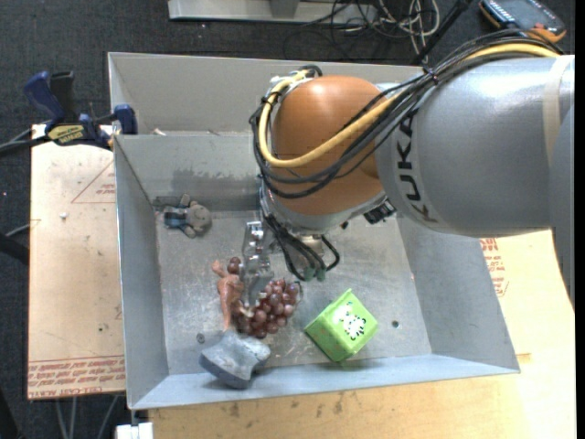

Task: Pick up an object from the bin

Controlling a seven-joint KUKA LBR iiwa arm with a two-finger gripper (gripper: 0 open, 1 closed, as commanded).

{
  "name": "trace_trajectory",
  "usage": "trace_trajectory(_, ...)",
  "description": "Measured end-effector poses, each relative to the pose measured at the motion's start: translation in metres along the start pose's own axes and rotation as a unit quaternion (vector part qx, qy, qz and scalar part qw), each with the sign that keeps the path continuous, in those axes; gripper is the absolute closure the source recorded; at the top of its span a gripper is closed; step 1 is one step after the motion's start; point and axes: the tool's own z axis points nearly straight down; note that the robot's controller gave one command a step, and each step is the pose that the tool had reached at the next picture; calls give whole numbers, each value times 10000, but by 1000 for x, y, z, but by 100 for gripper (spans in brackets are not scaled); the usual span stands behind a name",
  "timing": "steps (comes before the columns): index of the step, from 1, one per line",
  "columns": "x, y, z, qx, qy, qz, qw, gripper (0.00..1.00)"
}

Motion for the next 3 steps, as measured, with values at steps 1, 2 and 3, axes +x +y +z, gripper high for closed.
trace_trajectory(1,1,0,2,1,24,4,10000,0)
trace_trajectory(2,1,0,2,1,24,4,10000,0)
trace_trajectory(3,-2,0,7,-10,-9,-30,10000,0)
